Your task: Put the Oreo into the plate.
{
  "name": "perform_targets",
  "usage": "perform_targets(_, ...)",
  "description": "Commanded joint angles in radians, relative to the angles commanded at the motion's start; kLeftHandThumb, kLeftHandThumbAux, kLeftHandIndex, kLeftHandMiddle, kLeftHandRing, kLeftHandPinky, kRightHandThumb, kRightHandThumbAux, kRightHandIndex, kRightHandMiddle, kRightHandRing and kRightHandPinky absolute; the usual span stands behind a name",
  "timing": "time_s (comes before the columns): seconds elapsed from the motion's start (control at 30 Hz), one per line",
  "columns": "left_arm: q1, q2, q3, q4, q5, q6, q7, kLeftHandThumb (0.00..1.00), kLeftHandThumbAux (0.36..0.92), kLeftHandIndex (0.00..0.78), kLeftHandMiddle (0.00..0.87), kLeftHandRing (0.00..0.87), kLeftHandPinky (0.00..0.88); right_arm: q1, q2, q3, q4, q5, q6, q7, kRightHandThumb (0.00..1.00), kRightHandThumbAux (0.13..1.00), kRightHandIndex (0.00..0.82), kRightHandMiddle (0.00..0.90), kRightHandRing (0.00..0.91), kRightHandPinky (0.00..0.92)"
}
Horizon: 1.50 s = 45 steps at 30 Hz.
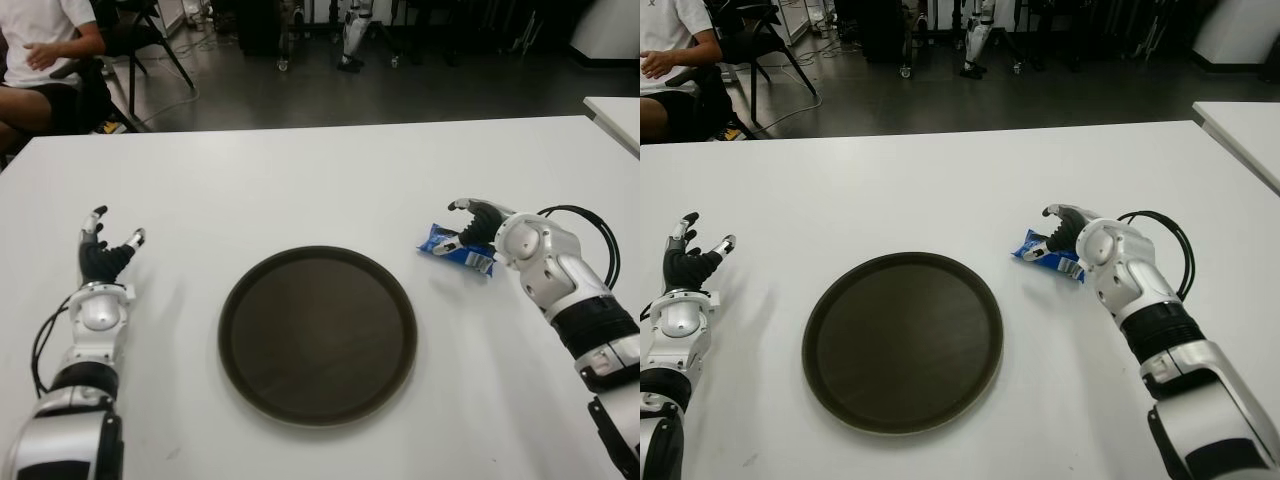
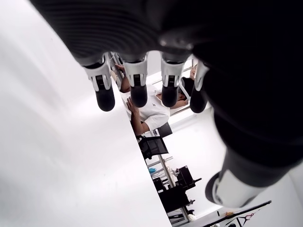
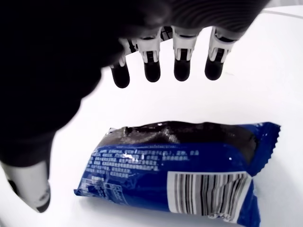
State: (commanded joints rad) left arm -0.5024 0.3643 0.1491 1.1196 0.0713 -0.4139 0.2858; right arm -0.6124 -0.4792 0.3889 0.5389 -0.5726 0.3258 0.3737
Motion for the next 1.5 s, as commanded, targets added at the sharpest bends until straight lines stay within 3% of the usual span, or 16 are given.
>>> perform_targets(0.2, 0.000, 0.001, -0.005, 0.000, 0.008, 0.007, 0.015, 0.000, 0.725, 0.006, 0.000, 0.000, 0.000, 0.006, 0.002, -0.001, -0.007, -0.008, 0.019, -0.007, 0.000, 0.666, 0.022, 0.044, 0.000, 0.000)
perform_targets(0.43, -0.002, 0.001, -0.003, 0.002, 0.005, 0.012, 0.016, 0.000, 0.741, 0.002, 0.000, 0.000, 0.000, 0.003, 0.004, 0.005, -0.002, -0.018, 0.034, 0.002, 0.000, 0.673, 0.018, 0.040, 0.000, 0.000)
perform_targets(0.77, 0.001, 0.004, -0.007, 0.000, 0.006, -0.003, 0.002, 0.000, 0.768, 0.004, 0.000, 0.000, 0.000, 0.002, 0.006, 0.004, 0.016, -0.011, 0.009, 0.001, 0.000, 0.679, 0.008, 0.028, 0.000, 0.000)
perform_targets(1.5, -0.001, 0.002, 0.000, -0.008, -0.002, 0.000, -0.002, 0.000, 0.742, 0.000, 0.000, 0.000, 0.000, -0.012, 0.022, 0.002, 0.073, -0.003, -0.010, -0.006, 0.000, 0.693, 0.016, 0.040, 0.000, 0.000)
